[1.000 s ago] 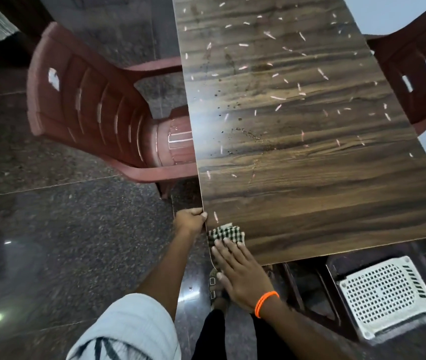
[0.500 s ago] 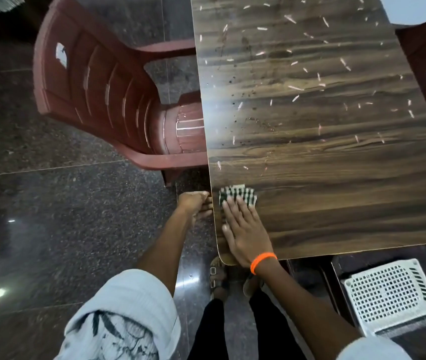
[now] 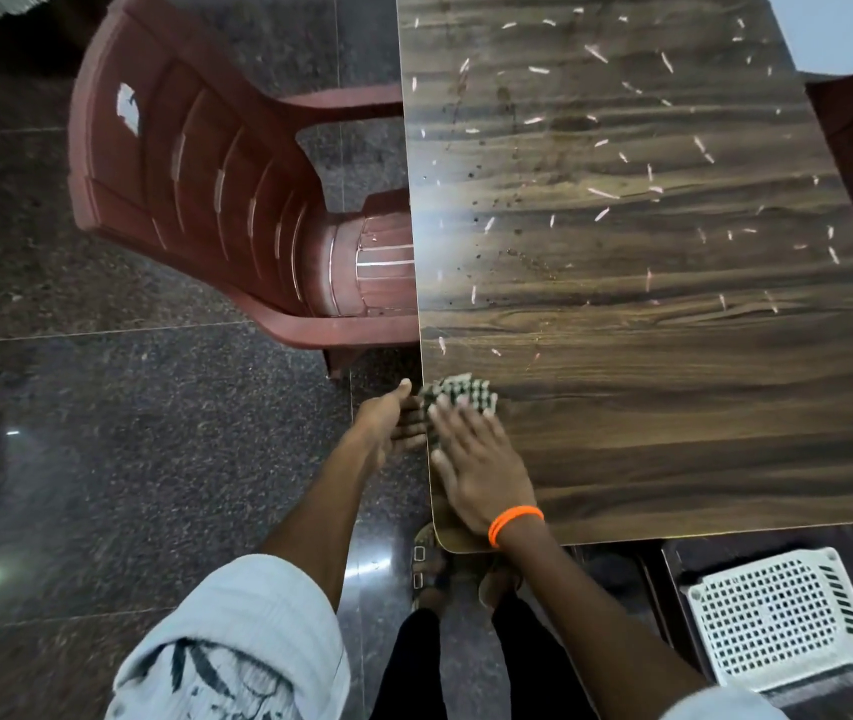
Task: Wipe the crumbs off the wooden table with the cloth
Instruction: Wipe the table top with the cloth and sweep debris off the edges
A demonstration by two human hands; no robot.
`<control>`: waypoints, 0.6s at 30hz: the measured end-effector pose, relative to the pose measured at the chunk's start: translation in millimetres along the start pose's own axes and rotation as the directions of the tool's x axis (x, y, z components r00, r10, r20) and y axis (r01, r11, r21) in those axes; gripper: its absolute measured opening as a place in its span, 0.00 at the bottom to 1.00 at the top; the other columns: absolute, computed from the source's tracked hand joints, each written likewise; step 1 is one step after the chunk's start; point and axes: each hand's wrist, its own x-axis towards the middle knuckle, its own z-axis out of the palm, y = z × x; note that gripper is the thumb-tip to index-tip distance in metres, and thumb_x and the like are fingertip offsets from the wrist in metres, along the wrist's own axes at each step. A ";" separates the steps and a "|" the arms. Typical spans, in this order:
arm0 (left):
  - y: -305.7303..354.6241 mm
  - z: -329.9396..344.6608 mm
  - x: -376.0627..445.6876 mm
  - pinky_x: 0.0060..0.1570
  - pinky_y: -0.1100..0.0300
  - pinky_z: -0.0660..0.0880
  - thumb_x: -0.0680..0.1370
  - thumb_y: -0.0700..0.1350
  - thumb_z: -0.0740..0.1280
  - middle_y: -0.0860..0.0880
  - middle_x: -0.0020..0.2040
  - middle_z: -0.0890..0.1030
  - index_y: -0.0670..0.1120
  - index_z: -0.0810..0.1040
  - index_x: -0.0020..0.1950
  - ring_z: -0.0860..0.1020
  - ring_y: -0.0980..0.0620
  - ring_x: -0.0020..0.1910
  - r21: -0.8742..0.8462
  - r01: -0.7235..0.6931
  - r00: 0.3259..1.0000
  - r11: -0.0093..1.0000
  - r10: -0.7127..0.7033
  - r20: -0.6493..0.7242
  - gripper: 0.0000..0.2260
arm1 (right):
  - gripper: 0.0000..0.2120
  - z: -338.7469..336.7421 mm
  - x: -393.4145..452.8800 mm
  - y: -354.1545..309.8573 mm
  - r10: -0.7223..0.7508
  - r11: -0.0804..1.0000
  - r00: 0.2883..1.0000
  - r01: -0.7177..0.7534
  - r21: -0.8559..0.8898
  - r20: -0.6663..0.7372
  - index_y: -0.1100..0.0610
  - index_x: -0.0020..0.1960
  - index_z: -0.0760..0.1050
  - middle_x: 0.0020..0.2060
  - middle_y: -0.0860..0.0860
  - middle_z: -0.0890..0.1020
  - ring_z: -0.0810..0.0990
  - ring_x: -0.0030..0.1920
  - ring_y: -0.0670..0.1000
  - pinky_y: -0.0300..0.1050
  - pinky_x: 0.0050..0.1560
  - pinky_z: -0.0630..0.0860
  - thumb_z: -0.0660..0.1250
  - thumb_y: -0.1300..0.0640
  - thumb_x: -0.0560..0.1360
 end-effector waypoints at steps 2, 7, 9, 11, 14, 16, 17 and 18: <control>1.5 3.2 1.3 0.54 0.50 0.80 0.81 0.53 0.65 0.45 0.43 0.83 0.43 0.82 0.48 0.81 0.48 0.44 -0.013 -0.009 1.000 1.000 0.009 0.006 0.15 | 0.28 -16.9 29.2 27.4 0.140 0.990 0.989 -0.140 0.006 -0.042 0.50 0.83 0.49 0.82 0.46 0.52 0.47 0.82 0.49 0.53 0.81 0.49 0.49 0.46 0.84; 12.1 15.1 1.2 0.57 0.48 0.80 0.81 0.42 0.67 0.40 0.54 0.83 0.42 0.81 0.50 0.82 0.43 0.54 -0.046 -0.085 0.996 0.995 0.085 -0.008 0.05 | 0.30 -37.1 31.0 84.6 0.506 0.863 0.855 -0.497 0.093 -0.118 0.52 0.83 0.49 0.82 0.49 0.52 0.48 0.82 0.52 0.56 0.81 0.49 0.45 0.45 0.83; 16.1 18.2 3.1 0.49 0.52 0.82 0.80 0.39 0.67 0.41 0.54 0.83 0.42 0.82 0.50 0.82 0.44 0.51 -0.042 -0.111 0.993 0.993 0.109 -0.033 0.04 | 0.31 -33.7 29.3 69.3 0.558 0.830 0.819 -0.547 0.110 -0.133 0.54 0.83 0.49 0.82 0.51 0.51 0.47 0.82 0.54 0.56 0.81 0.47 0.46 0.44 0.82; 18.0 18.4 5.2 0.47 0.52 0.81 0.80 0.38 0.66 0.41 0.55 0.83 0.43 0.82 0.52 0.81 0.44 0.52 -0.055 -0.102 0.994 0.993 0.101 -0.029 0.06 | 0.31 -26.1 32.8 40.4 0.470 0.883 0.874 -0.462 0.087 -0.123 0.54 0.83 0.48 0.82 0.51 0.50 0.46 0.82 0.55 0.55 0.81 0.44 0.49 0.46 0.83; 18.5 13.7 8.4 0.37 0.57 0.80 0.81 0.39 0.64 0.44 0.49 0.84 0.45 0.83 0.53 0.81 0.49 0.45 -0.051 -0.073 0.997 0.996 0.073 -0.009 0.08 | 0.30 -15.7 48.7 4.5 0.117 0.993 0.992 -0.116 0.017 -0.055 0.51 0.83 0.47 0.82 0.47 0.48 0.43 0.82 0.51 0.53 0.81 0.43 0.50 0.46 0.83; 22.3 11.5 11.1 0.31 0.61 0.79 0.81 0.41 0.64 0.47 0.44 0.84 0.46 0.83 0.53 0.80 0.52 0.39 -0.070 -0.071 0.997 0.995 0.070 -0.009 0.08 | 0.29 -20.9 71.5 5.1 -0.050 0.999 0.998 0.050 -0.012 -0.022 0.48 0.82 0.48 0.82 0.45 0.49 0.44 0.82 0.49 0.52 0.80 0.45 0.49 0.45 0.84; 25.4 12.4 14.8 0.31 0.62 0.79 0.81 0.41 0.64 0.48 0.43 0.84 0.46 0.83 0.53 0.80 0.53 0.39 -0.072 -0.075 0.997 0.995 0.074 -0.015 0.08 | 0.28 -25.4 84.2 14.6 -0.091 0.996 0.996 0.091 -0.027 -0.008 0.48 0.82 0.48 0.82 0.44 0.49 0.44 0.82 0.48 0.52 0.81 0.47 0.48 0.44 0.84; 28.8 13.6 18.2 0.33 0.62 0.80 0.82 0.40 0.63 0.48 0.44 0.84 0.46 0.83 0.55 0.80 0.53 0.39 -0.062 -0.075 0.997 0.995 0.074 -0.015 0.08 | 0.28 -30.4 95.5 28.0 -0.097 0.994 0.995 0.097 -0.046 -0.009 0.47 0.82 0.48 0.82 0.44 0.49 0.44 0.82 0.48 0.53 0.81 0.48 0.47 0.44 0.84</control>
